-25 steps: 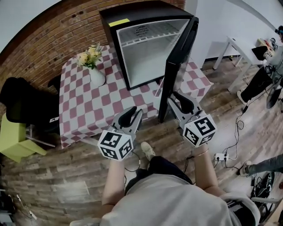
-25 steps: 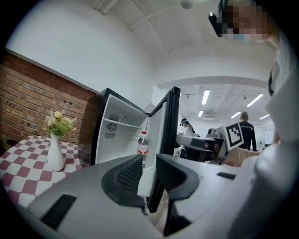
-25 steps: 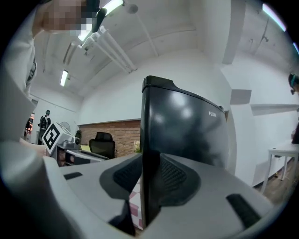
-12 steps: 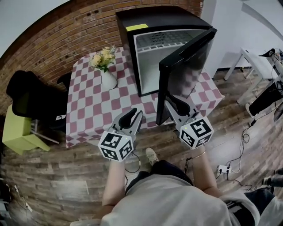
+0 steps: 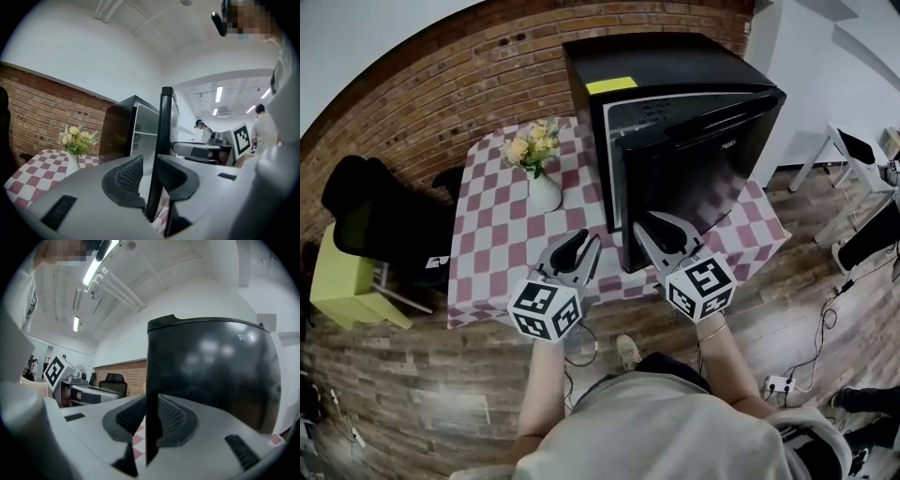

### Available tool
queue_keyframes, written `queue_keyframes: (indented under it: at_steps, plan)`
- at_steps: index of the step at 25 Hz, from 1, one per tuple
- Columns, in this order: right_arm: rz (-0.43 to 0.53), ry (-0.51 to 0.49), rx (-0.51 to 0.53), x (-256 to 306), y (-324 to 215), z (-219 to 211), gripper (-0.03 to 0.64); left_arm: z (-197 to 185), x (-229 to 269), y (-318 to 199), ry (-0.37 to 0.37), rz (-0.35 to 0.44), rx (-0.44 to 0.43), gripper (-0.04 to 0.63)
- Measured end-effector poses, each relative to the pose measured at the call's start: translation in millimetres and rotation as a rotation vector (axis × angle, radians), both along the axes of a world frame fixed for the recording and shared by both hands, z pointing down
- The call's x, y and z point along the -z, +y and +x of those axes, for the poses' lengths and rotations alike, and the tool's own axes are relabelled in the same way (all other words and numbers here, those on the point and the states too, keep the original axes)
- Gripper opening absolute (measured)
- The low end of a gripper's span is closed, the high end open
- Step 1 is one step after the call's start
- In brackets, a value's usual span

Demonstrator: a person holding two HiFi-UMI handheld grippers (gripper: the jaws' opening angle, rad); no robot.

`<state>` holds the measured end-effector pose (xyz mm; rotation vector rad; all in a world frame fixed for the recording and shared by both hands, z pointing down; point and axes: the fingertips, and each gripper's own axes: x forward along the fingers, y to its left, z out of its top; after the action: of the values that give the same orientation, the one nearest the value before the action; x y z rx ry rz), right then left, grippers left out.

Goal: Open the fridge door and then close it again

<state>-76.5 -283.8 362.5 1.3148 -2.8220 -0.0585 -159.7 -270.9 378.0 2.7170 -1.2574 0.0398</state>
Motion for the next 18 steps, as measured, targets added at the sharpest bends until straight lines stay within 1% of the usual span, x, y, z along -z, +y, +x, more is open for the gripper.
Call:
queue_keyframes:
  at_steps: [2, 4, 6, 18]
  plan:
    - [-0.003, -0.006, 0.012, 0.2, -12.8, -3.2, 0.058, -3.1, 1.0, -11.1, 0.003, 0.004, 0.01, 0.089]
    - [-0.009, -0.008, 0.006, 0.1, -26.4, -4.5, 0.02, -6.2, 1.3, -20.9, 0.009, 0.005, 0.018, 0.089]
    - [-0.013, -0.001, 0.002, -0.4, -37.9, -6.3, 0.003, -8.3, 1.4, -29.5, 0.008, 0.004, 0.026, 0.089]
    - [-0.019, 0.014, 0.023, -0.2, -86.0, -18.7, 0.003, -16.7, -2.1, -71.2, 0.006, -0.005, 0.075, 0.089]
